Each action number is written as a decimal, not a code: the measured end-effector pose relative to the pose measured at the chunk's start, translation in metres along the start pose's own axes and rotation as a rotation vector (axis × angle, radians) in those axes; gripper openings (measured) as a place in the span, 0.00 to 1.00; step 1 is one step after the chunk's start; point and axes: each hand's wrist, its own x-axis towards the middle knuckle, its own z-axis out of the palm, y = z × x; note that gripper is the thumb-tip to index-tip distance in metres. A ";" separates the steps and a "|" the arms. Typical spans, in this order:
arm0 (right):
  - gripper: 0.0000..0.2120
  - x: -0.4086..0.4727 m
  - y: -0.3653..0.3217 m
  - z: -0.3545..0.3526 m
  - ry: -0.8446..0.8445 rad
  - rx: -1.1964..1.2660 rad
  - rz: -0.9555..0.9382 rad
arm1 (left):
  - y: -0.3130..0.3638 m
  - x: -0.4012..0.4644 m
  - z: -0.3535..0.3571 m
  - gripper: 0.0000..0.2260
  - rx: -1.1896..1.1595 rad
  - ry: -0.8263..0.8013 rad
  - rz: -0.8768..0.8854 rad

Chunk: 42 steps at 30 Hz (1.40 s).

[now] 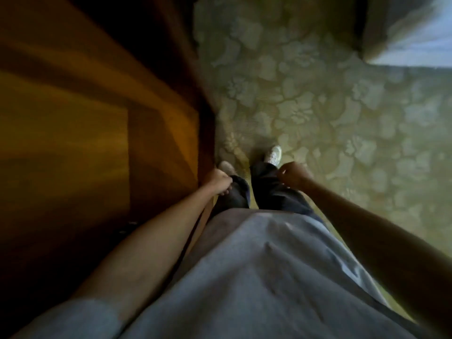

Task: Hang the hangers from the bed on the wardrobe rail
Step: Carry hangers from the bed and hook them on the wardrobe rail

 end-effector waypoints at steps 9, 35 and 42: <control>0.10 -0.075 0.184 0.037 0.223 0.713 0.371 | 0.214 0.020 0.103 0.07 0.505 -0.206 0.291; 0.11 0.089 0.338 -0.333 0.383 1.129 0.293 | 0.546 0.140 0.159 0.07 0.765 -0.051 0.143; 0.10 0.097 0.407 -0.447 0.386 1.158 0.437 | 0.727 0.159 0.243 0.08 0.710 -0.106 0.196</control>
